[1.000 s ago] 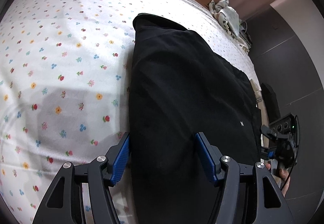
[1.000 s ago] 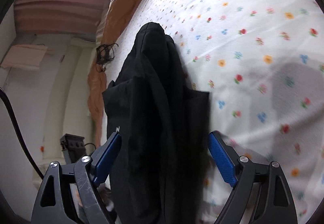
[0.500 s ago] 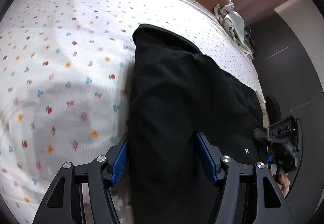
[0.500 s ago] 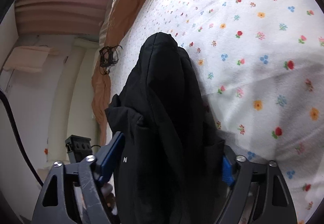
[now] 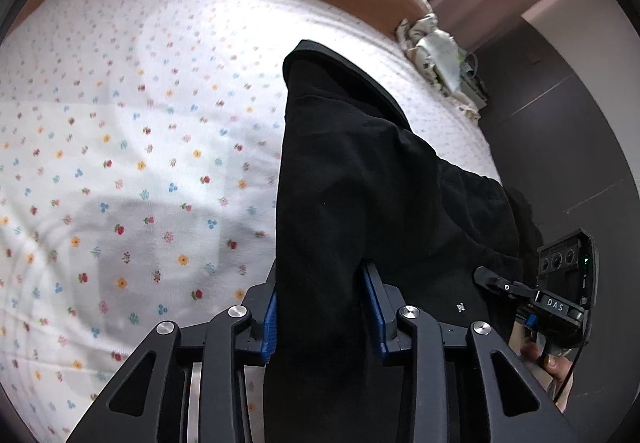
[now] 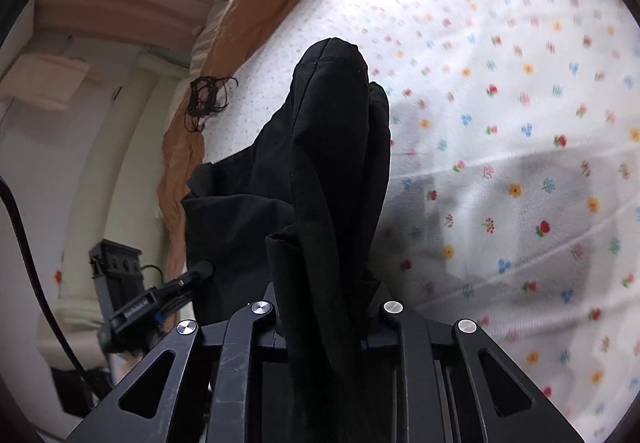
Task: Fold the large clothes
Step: 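Lift the folded shirt with both tools and carry it toward the bed end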
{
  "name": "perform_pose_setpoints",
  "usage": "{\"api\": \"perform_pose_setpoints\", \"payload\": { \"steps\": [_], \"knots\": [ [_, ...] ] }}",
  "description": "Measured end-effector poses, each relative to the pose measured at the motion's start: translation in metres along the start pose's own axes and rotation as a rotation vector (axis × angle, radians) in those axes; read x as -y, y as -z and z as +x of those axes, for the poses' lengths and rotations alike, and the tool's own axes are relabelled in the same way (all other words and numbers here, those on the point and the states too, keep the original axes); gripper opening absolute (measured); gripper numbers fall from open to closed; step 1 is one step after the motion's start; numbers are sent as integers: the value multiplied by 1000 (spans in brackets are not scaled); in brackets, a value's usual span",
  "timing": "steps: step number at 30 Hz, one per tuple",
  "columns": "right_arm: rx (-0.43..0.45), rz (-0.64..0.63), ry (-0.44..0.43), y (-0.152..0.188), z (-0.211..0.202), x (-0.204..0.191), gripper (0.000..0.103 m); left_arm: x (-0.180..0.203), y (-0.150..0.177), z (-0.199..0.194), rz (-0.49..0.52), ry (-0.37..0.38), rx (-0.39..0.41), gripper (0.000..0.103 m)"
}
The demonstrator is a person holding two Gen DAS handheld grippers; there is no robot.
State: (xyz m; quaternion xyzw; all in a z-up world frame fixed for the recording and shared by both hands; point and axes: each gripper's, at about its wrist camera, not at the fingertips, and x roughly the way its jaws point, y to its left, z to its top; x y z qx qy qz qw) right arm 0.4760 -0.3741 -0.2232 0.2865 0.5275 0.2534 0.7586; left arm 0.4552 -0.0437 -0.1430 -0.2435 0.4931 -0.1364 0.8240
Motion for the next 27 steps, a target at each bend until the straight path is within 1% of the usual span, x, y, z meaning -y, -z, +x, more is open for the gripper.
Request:
{"api": "perform_pose_setpoints", "payload": {
  "steps": [4,10,14,16,22,27],
  "knots": [
    [27,-36,18,2,-20,-19,21,10,5,-22,16,17,30,36],
    [86,-86,26,19,-54,-48,21,28,14,-56,38,60,70,36],
    [138,-125,31,30,-85,-67,21,45,19,-75,59,90,95,36],
    [170,-143,29,35,-103,-77,21,54,26,-86,71,112,107,36],
    [275,-222,51,51,-166,-112,21,94,44,-115,113,175,142,36],
    [341,-272,113,65,-219,-131,21,140,57,-129,164,224,155,36]
  ]
}}
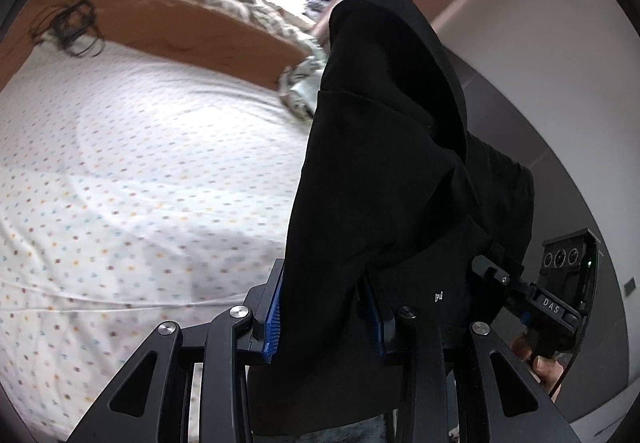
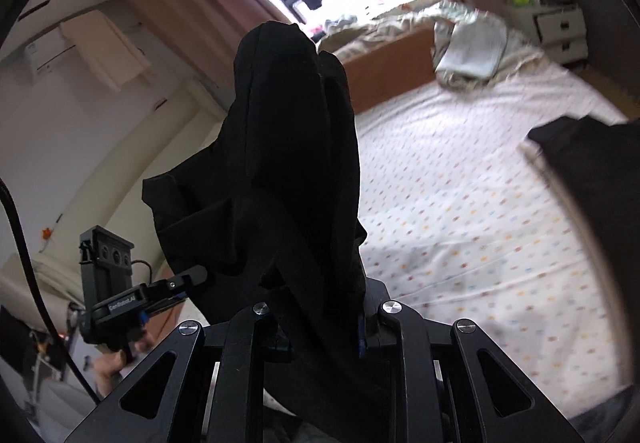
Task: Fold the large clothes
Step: 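Lift the folded shirt with both tools and carry it toward the bed end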
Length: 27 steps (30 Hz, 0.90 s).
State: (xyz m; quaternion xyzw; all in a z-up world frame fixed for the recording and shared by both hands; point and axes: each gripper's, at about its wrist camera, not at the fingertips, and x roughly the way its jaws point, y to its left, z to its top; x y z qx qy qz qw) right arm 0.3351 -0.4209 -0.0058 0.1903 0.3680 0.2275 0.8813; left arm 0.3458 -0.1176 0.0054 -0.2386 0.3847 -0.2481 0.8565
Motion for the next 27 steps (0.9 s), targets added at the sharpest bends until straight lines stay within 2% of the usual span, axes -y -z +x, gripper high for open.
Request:
{"api": "perform_pose_setpoints", "payload": {
  "steps": [12,20,27],
  "knots": [
    [114,-79,119,-18,-110,10,21,98,4,13,92,143,-29,36],
    [185,-107,238,-35,-158,37,20,162,8,54,145,243,-112,36],
    [218,-119,338,-53,-195,61,20,197,8,97,177,320,-193,36]
  ]
}}
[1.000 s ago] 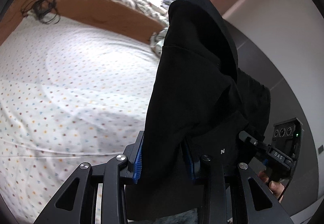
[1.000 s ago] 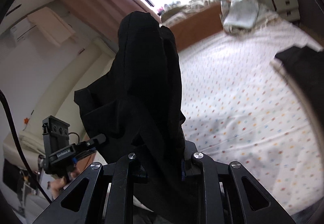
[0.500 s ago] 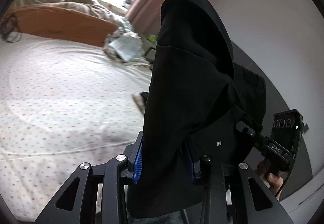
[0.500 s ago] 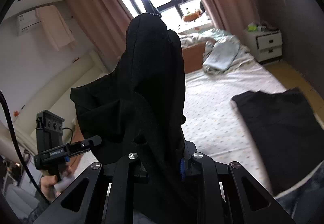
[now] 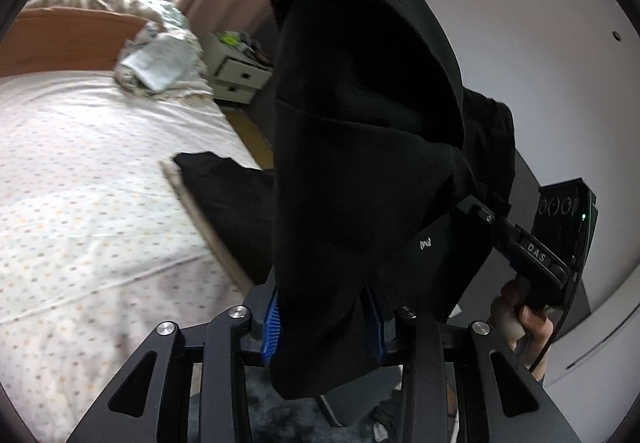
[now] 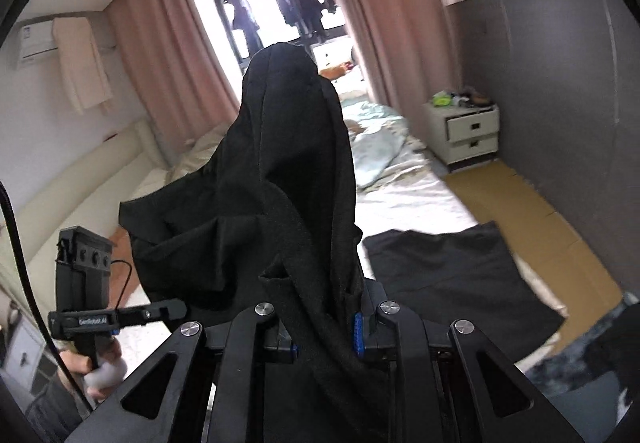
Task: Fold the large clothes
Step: 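Lift the folded shirt with both tools and carry it toward the bed end, then lower the shirt onto the folded clothes stack and open both tools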
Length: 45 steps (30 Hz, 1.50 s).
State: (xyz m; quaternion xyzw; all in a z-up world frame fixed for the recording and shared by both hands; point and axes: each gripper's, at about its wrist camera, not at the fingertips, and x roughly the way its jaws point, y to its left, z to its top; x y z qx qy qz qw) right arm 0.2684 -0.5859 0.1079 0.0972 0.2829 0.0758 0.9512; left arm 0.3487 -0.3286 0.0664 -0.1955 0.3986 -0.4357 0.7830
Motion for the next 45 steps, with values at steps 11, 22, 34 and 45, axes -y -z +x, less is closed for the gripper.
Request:
{"api": "perform_pose_setpoints", "payload": {
  "steps": [11,22,34,45],
  "knots": [
    [-15,-3,145,-29,8,52,19,19,-11,79,-21,93,-88,36],
    [-76,-14,212,-49,73,88,19,-24,-40,148,-43,60,-129,36],
    [-186,-10,290,-49,165,134,18,-100,-55,216,-143,32,-186,36],
    [-316,15,644,-13,224,184,44,-144,-49,271,-192,-25,-223,47]
  ]
}}
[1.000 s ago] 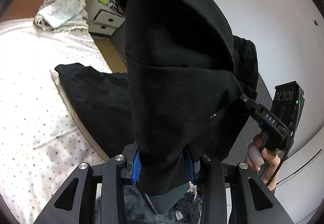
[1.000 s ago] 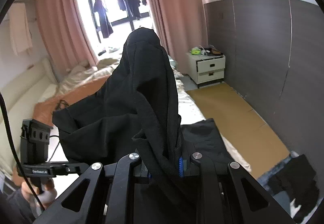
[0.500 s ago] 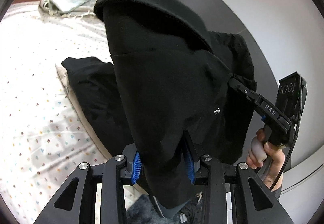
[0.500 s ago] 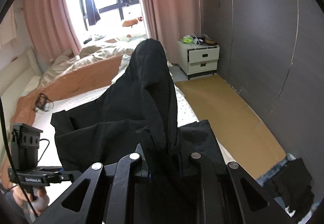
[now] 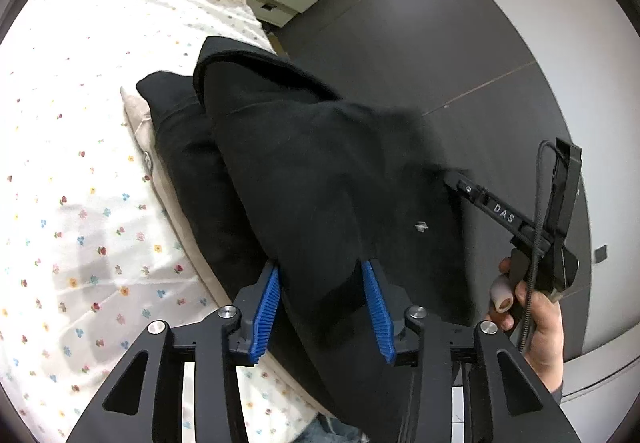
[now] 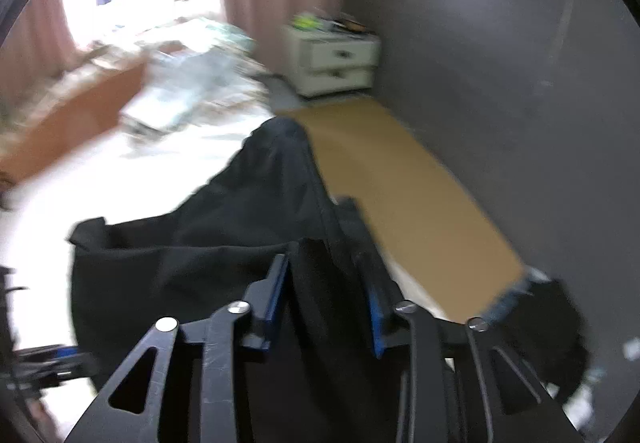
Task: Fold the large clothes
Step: 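Lower the shirt onto the folded clothes stack and open both tools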
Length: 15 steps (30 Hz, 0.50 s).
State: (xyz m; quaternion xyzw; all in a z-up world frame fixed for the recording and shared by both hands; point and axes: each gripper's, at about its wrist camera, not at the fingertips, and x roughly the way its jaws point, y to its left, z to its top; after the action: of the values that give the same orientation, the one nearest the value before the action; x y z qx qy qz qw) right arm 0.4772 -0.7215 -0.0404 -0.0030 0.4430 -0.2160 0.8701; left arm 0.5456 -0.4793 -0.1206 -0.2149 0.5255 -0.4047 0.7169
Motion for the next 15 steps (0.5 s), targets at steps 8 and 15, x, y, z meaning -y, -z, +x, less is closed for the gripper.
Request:
{"api": "perform_pose_setpoints", "payload": {
  "steps": [8,15],
  "knots": [
    [32,140,-2,51,-27,54,50,-5,13,-5,40,11,5,55],
    [0,392,-106,139,-42,116,50,7,35,-2,135,-7,-15,55]
  ]
}}
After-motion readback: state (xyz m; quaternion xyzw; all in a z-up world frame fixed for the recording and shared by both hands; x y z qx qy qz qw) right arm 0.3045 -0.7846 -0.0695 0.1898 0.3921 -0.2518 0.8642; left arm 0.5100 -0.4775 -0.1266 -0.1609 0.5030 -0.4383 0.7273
